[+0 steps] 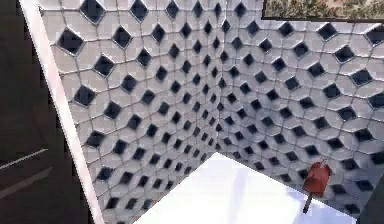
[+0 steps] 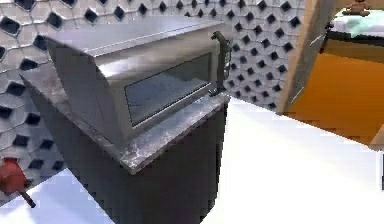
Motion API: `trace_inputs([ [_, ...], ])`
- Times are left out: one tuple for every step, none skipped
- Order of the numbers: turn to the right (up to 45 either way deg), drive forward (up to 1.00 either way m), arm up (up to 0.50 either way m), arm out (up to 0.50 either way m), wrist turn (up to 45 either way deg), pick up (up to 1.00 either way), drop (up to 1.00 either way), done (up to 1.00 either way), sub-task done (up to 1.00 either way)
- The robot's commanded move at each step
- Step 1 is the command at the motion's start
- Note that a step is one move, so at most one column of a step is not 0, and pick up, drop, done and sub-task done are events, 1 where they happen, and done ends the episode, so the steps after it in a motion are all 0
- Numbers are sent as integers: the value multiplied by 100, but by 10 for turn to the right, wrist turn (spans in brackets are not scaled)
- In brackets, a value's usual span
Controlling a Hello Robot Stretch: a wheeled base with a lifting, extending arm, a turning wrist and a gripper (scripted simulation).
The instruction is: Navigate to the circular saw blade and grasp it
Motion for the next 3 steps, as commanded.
trace_inputs([
  [0, 35, 0, 0, 0, 0, 0, 0, 0],
  [390, 0, 0, 0, 0, 0, 0, 0, 0],
  [0, 65, 0, 0, 0, 0, 0, 0, 0],
])
